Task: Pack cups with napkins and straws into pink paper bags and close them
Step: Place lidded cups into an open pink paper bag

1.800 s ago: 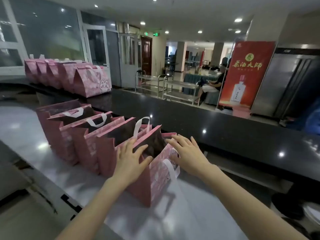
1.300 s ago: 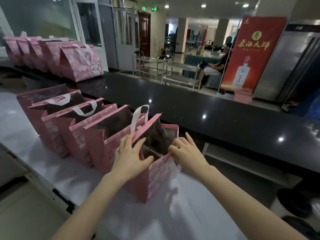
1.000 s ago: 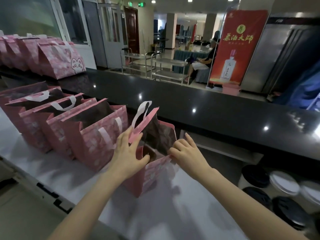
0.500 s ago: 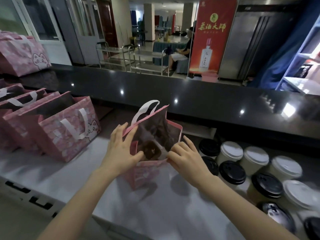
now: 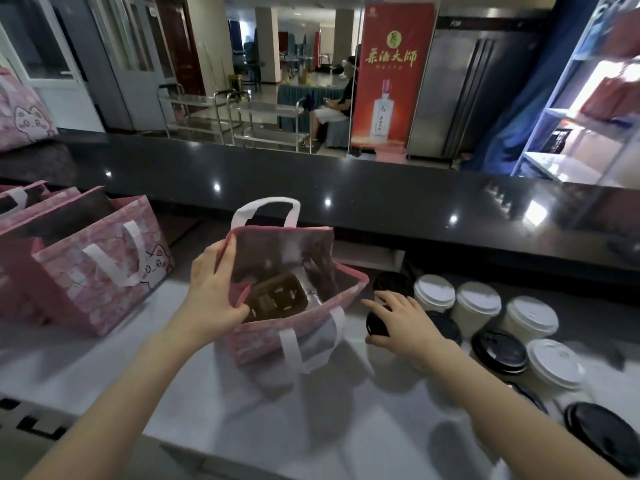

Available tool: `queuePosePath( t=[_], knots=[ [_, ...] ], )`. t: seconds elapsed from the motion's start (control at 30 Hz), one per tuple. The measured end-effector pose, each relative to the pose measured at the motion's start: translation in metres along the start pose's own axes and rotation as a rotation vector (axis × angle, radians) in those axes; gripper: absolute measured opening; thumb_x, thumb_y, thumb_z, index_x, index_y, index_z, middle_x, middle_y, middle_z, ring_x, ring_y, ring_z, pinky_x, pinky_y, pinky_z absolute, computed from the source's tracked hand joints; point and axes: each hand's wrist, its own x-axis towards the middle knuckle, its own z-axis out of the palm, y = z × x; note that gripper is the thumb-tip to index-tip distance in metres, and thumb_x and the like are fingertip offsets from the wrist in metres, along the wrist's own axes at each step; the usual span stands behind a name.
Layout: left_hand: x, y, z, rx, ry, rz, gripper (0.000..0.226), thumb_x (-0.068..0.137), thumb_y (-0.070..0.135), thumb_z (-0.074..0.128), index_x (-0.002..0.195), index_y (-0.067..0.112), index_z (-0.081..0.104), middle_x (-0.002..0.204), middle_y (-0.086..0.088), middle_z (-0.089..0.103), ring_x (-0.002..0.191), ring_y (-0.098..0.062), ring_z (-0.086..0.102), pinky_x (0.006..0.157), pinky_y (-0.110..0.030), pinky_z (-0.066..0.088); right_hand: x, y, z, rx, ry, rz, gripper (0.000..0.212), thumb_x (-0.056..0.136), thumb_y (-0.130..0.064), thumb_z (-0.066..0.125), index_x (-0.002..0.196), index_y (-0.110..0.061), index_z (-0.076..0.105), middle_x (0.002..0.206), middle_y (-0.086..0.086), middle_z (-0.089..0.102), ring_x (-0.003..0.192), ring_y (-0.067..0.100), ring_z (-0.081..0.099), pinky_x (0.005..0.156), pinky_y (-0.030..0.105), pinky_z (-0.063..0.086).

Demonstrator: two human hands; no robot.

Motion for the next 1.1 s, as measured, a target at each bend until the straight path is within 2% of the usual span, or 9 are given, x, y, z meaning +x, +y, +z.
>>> queuePosePath(
  t=[0.1, 0.4, 0.5, 0.6, 0.67, 0.77, 0.83, 0.97, 1.1],
  knots=[
    [0.004, -0.007, -0.004, 0.036, 0.012, 0.009, 0.115, 0.07, 0.017, 0.078, 0.154, 0.026, 0.001, 0.15, 0.008, 0.009, 0.138, -0.019, 0.011, 0.11, -0.032, 0.02, 0.002, 0.002, 0.006, 0.001, -0.101, 0.018, 0.081, 0.081, -0.06, 0.057, 0.149, -0.038, 0.018, 0.156, 0.004, 0.021, 0.143, 0.025, 0.019, 0.114, 0.043, 0.02],
    [0.003, -0.02, -0.004, 0.023, -0.023, 0.035, 0.113, 0.071, 0.013, 0.075, 0.154, 0.03, 0.0, 0.152, 0.011, 0.008, 0.138, -0.02, 0.014, 0.11, -0.036, 0.024, -0.005, -0.001, -0.01, 0.027, -0.198, -0.057, 0.086, 0.07, -0.042, 0.066, 0.146, -0.037, 0.025, 0.146, -0.001, 0.028, 0.127, 0.023, 0.031, 0.1, 0.038, 0.041],
    [0.005, -0.022, -0.006, 0.01, -0.015, 0.056, 0.107, 0.074, 0.014, 0.073, 0.155, 0.03, 0.003, 0.152, 0.011, 0.01, 0.136, -0.02, 0.017, 0.109, -0.037, 0.028, -0.017, -0.006, -0.025, 0.077, -0.101, -0.052, 0.084, 0.07, -0.039, 0.066, 0.145, -0.034, 0.028, 0.145, -0.003, 0.03, 0.126, 0.02, 0.031, 0.099, 0.034, 0.042],
    [0.005, -0.024, -0.006, 0.007, -0.007, 0.084, 0.106, 0.075, 0.014, 0.072, 0.155, 0.03, 0.004, 0.152, 0.012, 0.011, 0.135, -0.019, 0.018, 0.105, -0.033, 0.029, -0.033, -0.008, -0.052, 0.157, 0.089, -0.059, 0.084, 0.068, -0.035, 0.069, 0.144, -0.033, 0.033, 0.145, -0.007, 0.032, 0.129, 0.017, 0.031, 0.104, 0.026, 0.033],
    [0.005, -0.024, -0.007, 0.006, -0.008, 0.087, 0.109, 0.073, 0.013, 0.073, 0.155, 0.029, 0.002, 0.151, 0.012, 0.01, 0.135, -0.018, 0.018, 0.102, -0.03, 0.031, -0.045, -0.011, -0.078, 0.189, 0.214, -0.067, 0.082, 0.066, -0.032, 0.072, 0.141, -0.032, 0.04, 0.144, -0.007, 0.036, 0.13, 0.016, 0.032, 0.105, 0.028, 0.033],
    [0.007, -0.023, -0.007, 0.003, -0.012, 0.091, 0.113, 0.07, 0.013, 0.074, 0.155, 0.029, 0.0, 0.152, 0.012, 0.009, 0.137, -0.018, 0.015, 0.098, -0.026, 0.032, -0.06, -0.022, -0.121, 0.199, 0.422, -0.101, 0.076, 0.064, -0.029, 0.075, 0.136, -0.025, 0.05, 0.139, -0.001, 0.045, 0.127, 0.022, 0.039, 0.099, 0.04, 0.044],
    [0.007, -0.022, -0.007, -0.003, -0.027, 0.098, 0.116, 0.069, 0.013, 0.074, 0.154, 0.03, -0.002, 0.152, 0.014, 0.006, 0.138, -0.017, 0.013, 0.097, -0.025, 0.031, -0.064, -0.033, -0.146, 0.216, 0.53, -0.142, 0.077, 0.062, -0.024, 0.078, 0.134, -0.022, 0.052, 0.137, 0.001, 0.048, 0.125, 0.026, 0.042, 0.096, 0.039, 0.044],
    [0.006, -0.023, -0.008, -0.027, -0.07, 0.124, 0.123, 0.066, 0.011, 0.075, 0.153, 0.033, -0.008, 0.154, 0.016, 0.0, 0.14, -0.014, 0.009, 0.101, -0.023, 0.029, -0.058, -0.065, -0.169, 0.281, 0.567, -0.277, 0.077, 0.065, -0.03, 0.079, 0.136, -0.024, 0.05, 0.138, -0.001, 0.046, 0.125, 0.024, 0.043, 0.098, 0.038, 0.044],
    [0.0, -0.025, -0.011, -0.026, -0.095, 0.165, 0.125, 0.068, 0.013, 0.078, 0.152, 0.033, -0.013, 0.157, 0.015, -0.002, 0.144, -0.013, 0.006, 0.103, -0.024, 0.034, -0.028, -0.105, -0.156, 0.287, 0.485, -0.373, 0.077, 0.067, -0.037, 0.078, 0.137, -0.027, 0.047, 0.139, -0.003, 0.043, 0.127, 0.019, 0.039, 0.098, 0.037, 0.045]
  ],
)
